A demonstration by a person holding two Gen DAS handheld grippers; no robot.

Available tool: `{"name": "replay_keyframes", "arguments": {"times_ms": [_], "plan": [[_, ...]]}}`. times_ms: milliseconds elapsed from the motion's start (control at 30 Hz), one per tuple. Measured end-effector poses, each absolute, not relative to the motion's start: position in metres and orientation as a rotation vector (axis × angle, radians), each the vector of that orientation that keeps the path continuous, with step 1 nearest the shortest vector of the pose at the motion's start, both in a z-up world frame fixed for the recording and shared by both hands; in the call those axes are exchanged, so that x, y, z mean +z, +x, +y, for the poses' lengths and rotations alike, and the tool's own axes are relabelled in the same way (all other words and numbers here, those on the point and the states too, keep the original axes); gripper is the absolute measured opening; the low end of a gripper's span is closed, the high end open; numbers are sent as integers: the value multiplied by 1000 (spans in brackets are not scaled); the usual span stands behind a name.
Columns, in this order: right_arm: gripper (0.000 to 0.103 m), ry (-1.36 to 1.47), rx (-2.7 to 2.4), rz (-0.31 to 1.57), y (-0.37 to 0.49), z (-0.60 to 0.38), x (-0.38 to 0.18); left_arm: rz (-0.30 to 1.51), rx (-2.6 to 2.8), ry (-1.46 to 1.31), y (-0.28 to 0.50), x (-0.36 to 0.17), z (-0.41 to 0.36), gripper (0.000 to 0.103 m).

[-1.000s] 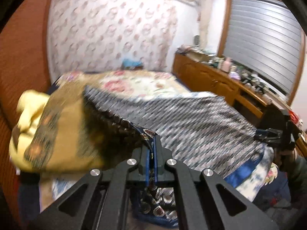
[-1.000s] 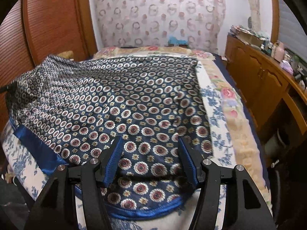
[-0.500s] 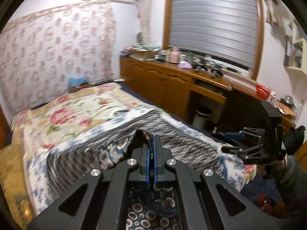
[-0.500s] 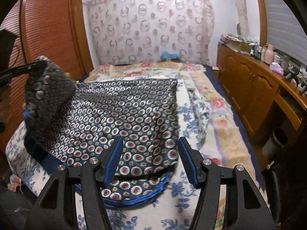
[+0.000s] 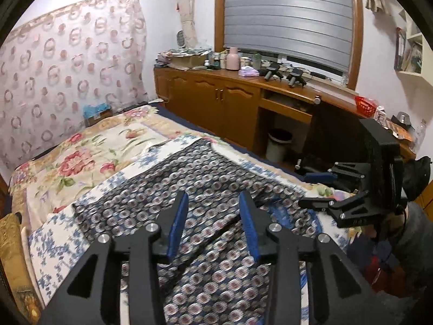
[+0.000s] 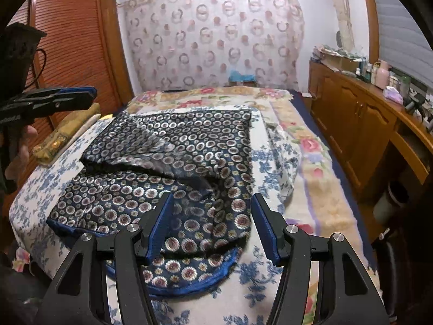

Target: Fold small clothes

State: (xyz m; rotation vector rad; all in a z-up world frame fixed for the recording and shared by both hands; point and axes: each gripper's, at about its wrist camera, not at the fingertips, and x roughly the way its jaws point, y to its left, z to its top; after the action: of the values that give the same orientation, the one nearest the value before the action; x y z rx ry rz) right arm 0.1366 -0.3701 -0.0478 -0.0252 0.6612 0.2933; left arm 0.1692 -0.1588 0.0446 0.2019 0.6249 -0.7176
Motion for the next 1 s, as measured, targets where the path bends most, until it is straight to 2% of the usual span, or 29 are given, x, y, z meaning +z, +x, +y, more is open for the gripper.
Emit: {"name": "replay_keyframes", "arguments": {"times_ms": [700, 800, 867, 1000], "plan": [[60, -243, 549, 775, 229, -254, -67, 707, -460, 97, 188, -16, -28, 38], [60, -269, 610, 796, 234, -231, -74, 719, -454, 78, 190, -19, -18, 44], [67, -289, 656, 815, 236, -217, -79, 723, -450, 67, 193, -19, -13, 52], [69, -364, 691, 844, 239, -201, -87, 728, -433, 58, 200, -17, -3, 53]]}}
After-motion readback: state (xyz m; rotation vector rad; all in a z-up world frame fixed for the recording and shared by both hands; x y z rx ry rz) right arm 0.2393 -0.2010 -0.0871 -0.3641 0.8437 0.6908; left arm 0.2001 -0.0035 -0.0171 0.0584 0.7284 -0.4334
